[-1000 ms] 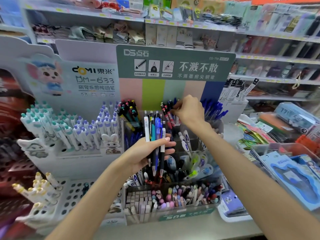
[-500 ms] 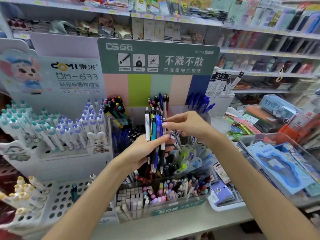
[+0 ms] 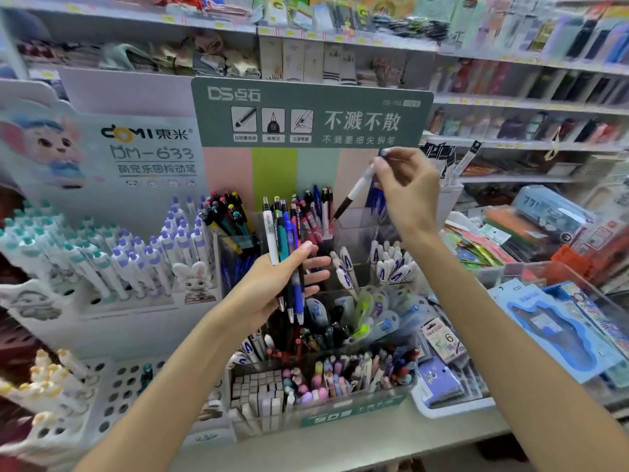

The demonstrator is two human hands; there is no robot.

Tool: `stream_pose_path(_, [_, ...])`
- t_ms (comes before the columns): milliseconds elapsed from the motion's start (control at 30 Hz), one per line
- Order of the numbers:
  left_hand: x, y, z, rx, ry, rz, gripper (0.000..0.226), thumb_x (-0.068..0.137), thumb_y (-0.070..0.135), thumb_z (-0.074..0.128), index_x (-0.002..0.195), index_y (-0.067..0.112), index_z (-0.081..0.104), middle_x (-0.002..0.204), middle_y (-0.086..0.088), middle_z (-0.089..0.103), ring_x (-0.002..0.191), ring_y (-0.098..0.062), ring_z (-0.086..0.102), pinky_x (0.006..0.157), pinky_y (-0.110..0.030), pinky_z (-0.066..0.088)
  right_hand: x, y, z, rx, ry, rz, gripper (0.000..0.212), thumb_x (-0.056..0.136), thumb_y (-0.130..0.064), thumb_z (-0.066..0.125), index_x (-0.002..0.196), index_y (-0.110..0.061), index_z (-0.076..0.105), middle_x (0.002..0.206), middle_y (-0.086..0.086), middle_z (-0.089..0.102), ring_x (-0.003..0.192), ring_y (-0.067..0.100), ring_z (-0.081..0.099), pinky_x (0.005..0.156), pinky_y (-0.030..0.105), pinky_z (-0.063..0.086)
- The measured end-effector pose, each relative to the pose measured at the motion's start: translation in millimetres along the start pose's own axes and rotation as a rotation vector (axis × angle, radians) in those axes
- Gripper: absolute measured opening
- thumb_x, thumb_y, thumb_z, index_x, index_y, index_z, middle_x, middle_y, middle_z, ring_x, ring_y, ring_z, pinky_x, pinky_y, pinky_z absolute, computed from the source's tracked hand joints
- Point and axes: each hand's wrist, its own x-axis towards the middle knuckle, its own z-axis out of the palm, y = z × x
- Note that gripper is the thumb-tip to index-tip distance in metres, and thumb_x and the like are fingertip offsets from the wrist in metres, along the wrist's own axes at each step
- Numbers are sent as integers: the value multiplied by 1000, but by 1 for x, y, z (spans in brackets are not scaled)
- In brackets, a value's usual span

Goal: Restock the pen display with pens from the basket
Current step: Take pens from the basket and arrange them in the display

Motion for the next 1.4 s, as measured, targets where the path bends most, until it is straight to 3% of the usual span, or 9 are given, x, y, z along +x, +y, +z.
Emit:
stream_pose_path(167, [-2,-1,1,-20,-7,-35,24,95,29,54,112,14,62,100,-5,75,90,-16,72,73,-27,59,-5,21,24,-308,-195,-143,17,82,-16,74,96,-10,68,87,-2,70,77,3,66,74,15,54])
stream_pose_path(367, [-3,-3,-3,-18,-21,-65,25,95,30,54,112,14,62,100,-4,75,91,-17,72,74,-27,59,-5,42,35,-514,-279,-57,23,70,-37,81,82,-19,73,80,-2,70,74,16,65,73,38,54])
stream_pose_path(600, [-4,-3,-7,19,-54,-68,28,93,35,56,109,15,64,82,2,72,70,-9,66,68,-26,58,3,35,44,-587,-394,0,26,72,-37,79,90,-20,69,78,-5,67,80,17,66,72,30,53])
stream_pose_path(733, [-5,-3,-5,53,-77,-22,32,94,37,51,109,10,62,72,2,62,57,-8,54,56,-20,50,-13,24,32,-401,-241,0,23,81,-42,70,92,-21,68,75,-9,66,71,6,62,65,21,48])
stream_pose_path(933, [-5,-5,2,106,-131,17,21,96,31,51,106,17,63,84,-1,72,69,-10,66,71,-27,59,-39,2,11,-177,-738,415,31,90,-42,59,102,-15,70,49,-15,58,43,0,42,45,11,37])
stream_pose_path(1100, [0,-7,10,133,-121,9,29,96,33,51,116,15,62,106,-6,73,96,-17,71,73,-24,58,-45,4,-4,-43,-622,391,16,93,-23,58,100,-16,70,76,-3,69,67,8,62,57,13,50])
stream_pose_path(1200, [0,-4,6,91,-89,20,23,97,33,50,111,19,62,108,-2,72,98,-14,70,74,-24,58,-36,-1,-13,114,-362,421,16,96,-16,52,101,-11,66,86,1,69,78,11,67,62,15,53])
stream_pose_path(1300, [1,0,-3,62,-21,14,22,95,32,52,112,21,61,96,4,75,82,-10,71,69,-23,58,-20,-1,-20,142,-68,248,15,97,-14,50,99,-12,65,83,-2,67,72,2,66,65,15,52])
stream_pose_path(1400, [2,2,-10,24,-4,-16,28,95,31,54,117,15,62,67,8,59,52,-5,50,54,-20,50,-10,4,-11,21,2,64,16,96,-13,53,105,-7,65,84,-4,67,70,-1,66,67,16,54])
